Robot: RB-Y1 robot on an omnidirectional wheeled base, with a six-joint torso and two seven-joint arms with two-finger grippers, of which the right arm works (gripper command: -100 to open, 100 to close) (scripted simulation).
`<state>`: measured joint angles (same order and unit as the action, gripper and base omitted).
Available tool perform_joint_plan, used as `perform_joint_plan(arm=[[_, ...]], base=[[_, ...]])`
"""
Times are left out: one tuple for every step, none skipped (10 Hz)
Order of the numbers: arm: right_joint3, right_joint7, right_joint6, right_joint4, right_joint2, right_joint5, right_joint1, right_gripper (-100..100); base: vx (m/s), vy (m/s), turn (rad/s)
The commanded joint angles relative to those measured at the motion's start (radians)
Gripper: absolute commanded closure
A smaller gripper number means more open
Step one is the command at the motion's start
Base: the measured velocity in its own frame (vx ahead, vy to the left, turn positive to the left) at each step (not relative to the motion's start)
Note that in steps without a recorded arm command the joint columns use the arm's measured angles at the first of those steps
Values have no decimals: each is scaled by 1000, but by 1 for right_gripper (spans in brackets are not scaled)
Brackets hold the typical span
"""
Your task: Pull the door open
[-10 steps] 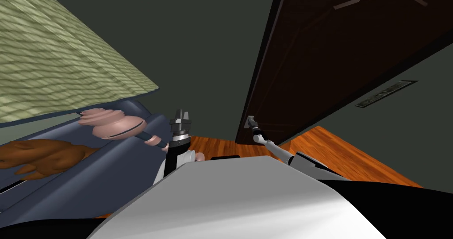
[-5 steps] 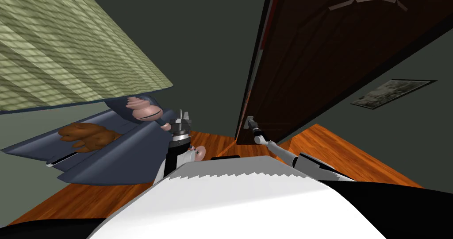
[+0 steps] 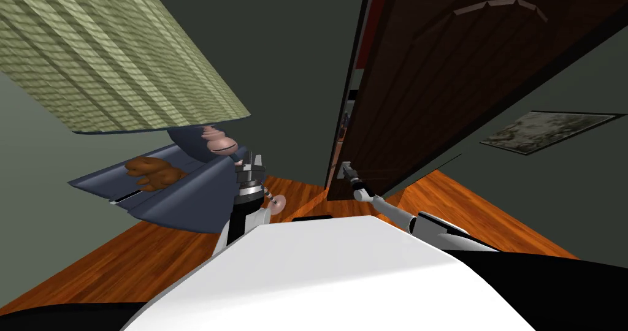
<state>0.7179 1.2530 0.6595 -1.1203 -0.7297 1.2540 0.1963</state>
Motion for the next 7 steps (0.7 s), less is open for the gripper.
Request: perform_joint_plan(arm=[[27,21,13,-9,-15,-8,-2,100],[42,33,21,-16,-27,-11,-3,100],[57,46,28,-24,-39,-15,-3,100],[78,64,39,-34,-56,-20,-4,100],[91,74,46,-41,-66,-23,-5,100],[106,86,54,-48,-78,-26,-6,100],[98,79,44,-41,-71,-25,-3,100]], base=[[-205,-125,123],[-210,-82,103],[-239,-82,104],[-249,-147,156],[-227,-129,129],[-221,-92,85],[-102,-37,23]])
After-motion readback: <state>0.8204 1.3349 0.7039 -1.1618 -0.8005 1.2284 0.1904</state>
